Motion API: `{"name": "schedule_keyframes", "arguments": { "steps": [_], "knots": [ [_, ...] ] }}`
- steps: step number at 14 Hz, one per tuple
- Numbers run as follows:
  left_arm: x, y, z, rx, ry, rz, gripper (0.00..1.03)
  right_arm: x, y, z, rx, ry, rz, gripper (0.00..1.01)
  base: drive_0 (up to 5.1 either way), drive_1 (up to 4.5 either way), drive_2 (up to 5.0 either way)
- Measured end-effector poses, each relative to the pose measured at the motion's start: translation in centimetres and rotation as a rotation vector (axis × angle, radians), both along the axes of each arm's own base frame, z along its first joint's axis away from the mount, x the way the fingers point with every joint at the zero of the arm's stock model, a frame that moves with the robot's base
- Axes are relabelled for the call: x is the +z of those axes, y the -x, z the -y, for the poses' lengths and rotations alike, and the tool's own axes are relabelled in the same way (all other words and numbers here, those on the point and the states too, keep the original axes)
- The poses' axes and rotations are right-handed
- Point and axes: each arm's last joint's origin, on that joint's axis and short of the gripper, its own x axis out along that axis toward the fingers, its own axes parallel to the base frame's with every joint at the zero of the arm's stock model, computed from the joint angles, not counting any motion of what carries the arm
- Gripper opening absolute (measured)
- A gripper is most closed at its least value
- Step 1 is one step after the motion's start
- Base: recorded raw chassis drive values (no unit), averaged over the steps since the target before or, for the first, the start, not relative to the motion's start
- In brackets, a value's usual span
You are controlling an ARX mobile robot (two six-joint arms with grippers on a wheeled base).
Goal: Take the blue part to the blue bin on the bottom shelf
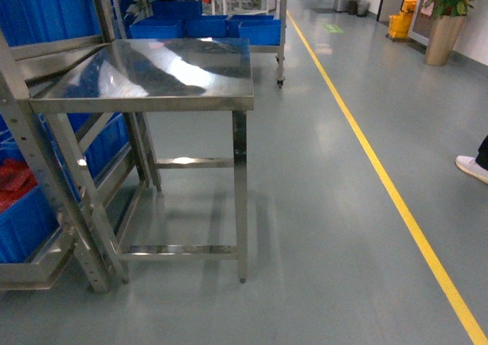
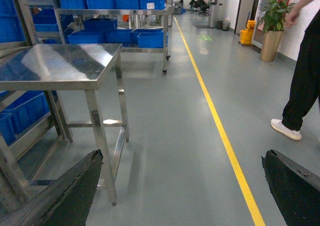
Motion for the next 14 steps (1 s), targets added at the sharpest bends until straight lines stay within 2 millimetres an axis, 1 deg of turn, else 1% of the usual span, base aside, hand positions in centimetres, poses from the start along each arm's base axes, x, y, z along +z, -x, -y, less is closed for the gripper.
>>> {"name": "schedule_keyframes", "arguments": {
  "steps": [14],
  "knots": [
    [-0.01,0.0,0.0,0.0,0.0,-0.001,0.43,-0.04,0.0,0.0,0.0,0.0,-0.004,0.98,0.0,4.21,-4.1]
  ]
}}
